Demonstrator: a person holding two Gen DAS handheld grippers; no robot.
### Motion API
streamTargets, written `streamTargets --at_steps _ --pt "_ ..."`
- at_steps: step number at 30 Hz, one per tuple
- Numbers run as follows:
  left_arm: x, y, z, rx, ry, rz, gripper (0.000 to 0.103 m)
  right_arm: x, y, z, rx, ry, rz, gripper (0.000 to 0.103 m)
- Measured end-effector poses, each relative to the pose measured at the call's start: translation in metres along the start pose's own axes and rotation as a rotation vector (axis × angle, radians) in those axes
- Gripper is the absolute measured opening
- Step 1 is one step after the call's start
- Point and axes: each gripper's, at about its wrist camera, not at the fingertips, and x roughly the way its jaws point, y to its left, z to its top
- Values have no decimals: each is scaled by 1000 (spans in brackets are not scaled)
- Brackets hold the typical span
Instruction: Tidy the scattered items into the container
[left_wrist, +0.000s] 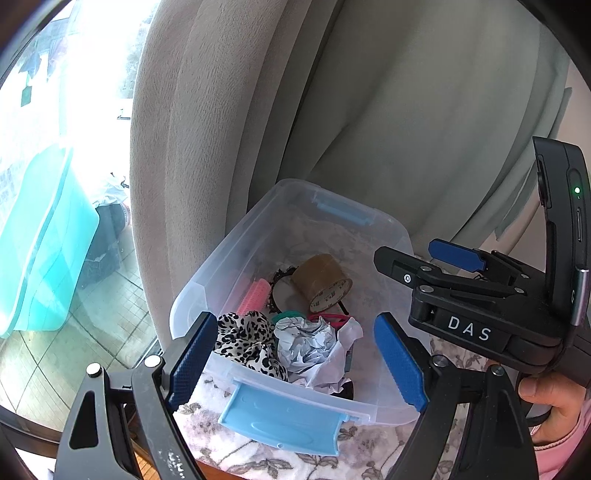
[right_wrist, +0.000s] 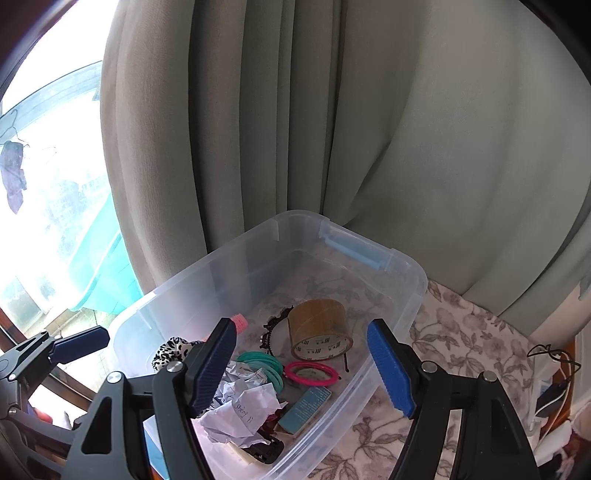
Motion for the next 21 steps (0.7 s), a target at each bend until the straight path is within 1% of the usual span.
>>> streamTargets --at_steps 4,9,15,18,21 --pt "-4 -1 0 1 -4 2 87 8 0 -3 -2 -4 -2 77" --pt "-7 -3 0 7 -11 16 87 2 -3 -7 13 -7 -3 77" --pt "-7 -1 0 -1 -12 34 87 -28 -3 -11 36 -3 6 77" --pt "-7 3 2 -21 -14 50 87 -41 -6 -12 54 1 16 77" --pt "-8 6 3 -41 -15 47 87 -64 -7 -13 70 10 14 77"
